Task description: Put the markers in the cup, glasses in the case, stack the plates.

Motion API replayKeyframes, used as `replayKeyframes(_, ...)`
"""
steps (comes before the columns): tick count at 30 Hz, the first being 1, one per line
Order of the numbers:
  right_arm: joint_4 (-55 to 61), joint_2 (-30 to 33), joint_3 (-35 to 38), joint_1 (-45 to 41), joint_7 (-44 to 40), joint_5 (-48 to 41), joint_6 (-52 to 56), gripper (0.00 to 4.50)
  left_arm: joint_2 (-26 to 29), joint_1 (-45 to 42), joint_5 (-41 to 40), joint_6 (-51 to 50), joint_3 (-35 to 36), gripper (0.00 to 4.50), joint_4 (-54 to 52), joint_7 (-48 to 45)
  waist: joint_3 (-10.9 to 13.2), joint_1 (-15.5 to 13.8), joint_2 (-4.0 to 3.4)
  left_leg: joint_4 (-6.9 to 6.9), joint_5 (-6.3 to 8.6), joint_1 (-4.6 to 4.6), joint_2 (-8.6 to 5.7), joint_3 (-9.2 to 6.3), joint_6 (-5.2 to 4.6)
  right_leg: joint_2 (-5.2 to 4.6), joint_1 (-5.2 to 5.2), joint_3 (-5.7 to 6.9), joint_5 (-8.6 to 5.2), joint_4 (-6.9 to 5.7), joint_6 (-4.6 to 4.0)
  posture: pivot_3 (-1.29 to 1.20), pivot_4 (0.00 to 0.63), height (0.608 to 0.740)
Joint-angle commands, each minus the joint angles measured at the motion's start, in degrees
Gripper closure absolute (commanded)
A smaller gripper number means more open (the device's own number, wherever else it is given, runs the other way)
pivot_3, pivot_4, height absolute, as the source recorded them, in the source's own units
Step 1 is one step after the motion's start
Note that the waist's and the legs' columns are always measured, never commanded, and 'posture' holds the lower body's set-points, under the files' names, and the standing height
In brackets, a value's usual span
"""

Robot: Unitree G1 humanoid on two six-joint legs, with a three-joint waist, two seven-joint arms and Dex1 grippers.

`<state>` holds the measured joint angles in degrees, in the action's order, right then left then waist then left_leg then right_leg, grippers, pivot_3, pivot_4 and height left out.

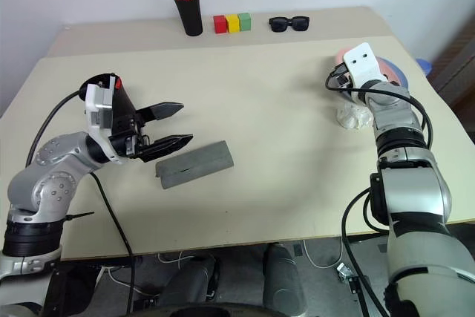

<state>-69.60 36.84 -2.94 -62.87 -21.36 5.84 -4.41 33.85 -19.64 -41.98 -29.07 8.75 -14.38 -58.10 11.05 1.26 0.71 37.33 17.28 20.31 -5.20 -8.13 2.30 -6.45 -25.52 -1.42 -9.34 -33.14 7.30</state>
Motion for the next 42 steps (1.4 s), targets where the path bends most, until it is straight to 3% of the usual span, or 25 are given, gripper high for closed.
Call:
replayKeyframes(1, -0.9, 0.1, 0.5, -2.6, 1.7, 1.3, -3.6, 1.01, 0.8, -0.1, -1.3, -0.4, 1.6, 0.0, -2.5, 1.0, 0.0, 0.1, 0.0, 0.0, 0.01, -0.01, 0.0, 0.0, -0.03, 0.0, 0.0, 0.0, 0.01, -0.01, -0.01, 0.0, 0.15, 0.74)
replayKeyframes(2, -0.9, 0.0, 1.1, -2.8, 1.3, 0.8, -3.7, 0.54, 0.8, -0.1, -1.4, -0.6, 1.6, 0.0, -2.5, 1.3, 0.0, 0.2, 0.0, 0.0, 0.01, -0.02, 0.0, 0.0, -0.03, 0.01, 0.0, -0.01, 0.01, -0.03, -0.01, 0.0, 0.15, 0.74)
replayKeyframes(7, 2.6, -0.8, 8.1, -1.6, -8.3, -8.1, 2.7, 0.54, 1.2, -0.2, -2.4, -1.4, 2.0, 0.0, -2.6, 1.5, 0.0, 1.0, 0.0, 0.0, -0.01, -0.02, 0.01, -0.01, 0.01, 0.02, 0.0, -0.01, 0.01, -0.04, -0.01, 0.0, 0.15, 0.74)
replayKeyframes(11, 11.4, 0.7, 8.2, 4.0, -15.6, -9.6, 10.7, 0.54, 2.2, -0.7, -2.8, -1.6, 2.2, 0.0, -1.9, 1.0, 0.0, 1.2, 0.0, -0.01, 0.03, -0.02, 0.01, -0.02, -0.05, 0.02, 0.0, -0.01, 0.01, -0.03, -0.01, 0.0, 0.15, 0.74)
replayKeyframes(17, 24.5, 2.9, 9.7, 14.6, -16.3, -10.6, 21.2, 0.54, 1.9, -1.8, -2.8, -1.3, 1.3, 0.0, -0.9, 0.7, 0.0, 1.0, -0.01, 0.07, 0.13, 0.01, 0.0, -0.03, -0.23, 0.01, 0.01, -0.01, 0.01, -0.06, 0.0, 0.0, 0.15, 0.74)
replayKeyframes(22, 27.2, 3.8, 8.1, 18.8, -13.1, -7.5, 22.7, 0.54, 1.0, -1.9, -2.3, -1.2, 0.2, 0.0, -1.2, 0.7, 0.0, 1.2, -0.03, 0.11, 0.13, -0.03, 0.0, 0.0, -0.24, 0.01, 0.01, -0.02, 0.02, -0.12, 0.0, 0.0, 0.15, 0.74)
replayKeyframes(25, 25.1, 3.2, 9.6, 18.2, -12.8, -9.0, 25.1, 1.41, 1.5, -2.1, -2.0, -0.8, 0.2, 0.0, -0.8, 0.3, 0.0, 1.3, -0.03, 0.1, 0.13, -0.05, 0.01, 0.03, -0.24, 0.02, 0.01, -0.03, 0.03, -0.13, -0.01, 0.0, 0.15, 0.74)
replayKeyframes(31, 25.0, 2.5, 12.3, 15.7, -13.2, -12.2, 23.1, 4.45, 2.0, -2.0, -1.8, -0.3, 0.5, 0.0, -0.4, 0.3, 0.0, 1.1, -0.03, 0.15, 0.13, -0.02, 0.01, 0.03, -0.24, 0.02, 0.02, -0.04, 0.03, -0.12, -0.01, 0.0, 0.15, 0.74)
replayKeyframes(36, 24.7, 1.8, 14.4, 11.2, -17.0, -15.8, 18.7, 4.45, 1.8, -1.3, -1.8, 0.0, 0.6, 0.0, -1.2, 0.7, 0.0, 1.2, -0.03, 0.14, 0.13, -0.03, 0.01, 0.03, -0.24, 0.02, 0.02, -0.04, 0.03, -0.12, -0.01, 0.0, 0.15, 0.74)
replayKeyframes(42, 6.2, 2.3, 12.0, 0.9, -3.4, -9.3, 11.7, 4.45, 1.9, -1.4, -1.9, -0.6, 0.5, 0.0, -1.2, 1.6, 0.0, 1.1, -0.02, 0.14, 0.13, -0.03, 0.01, 0.02, -0.24, 0.02, 0.02, -0.04, 0.03, -0.12, -0.01, 0.0, 0.15, 0.74)
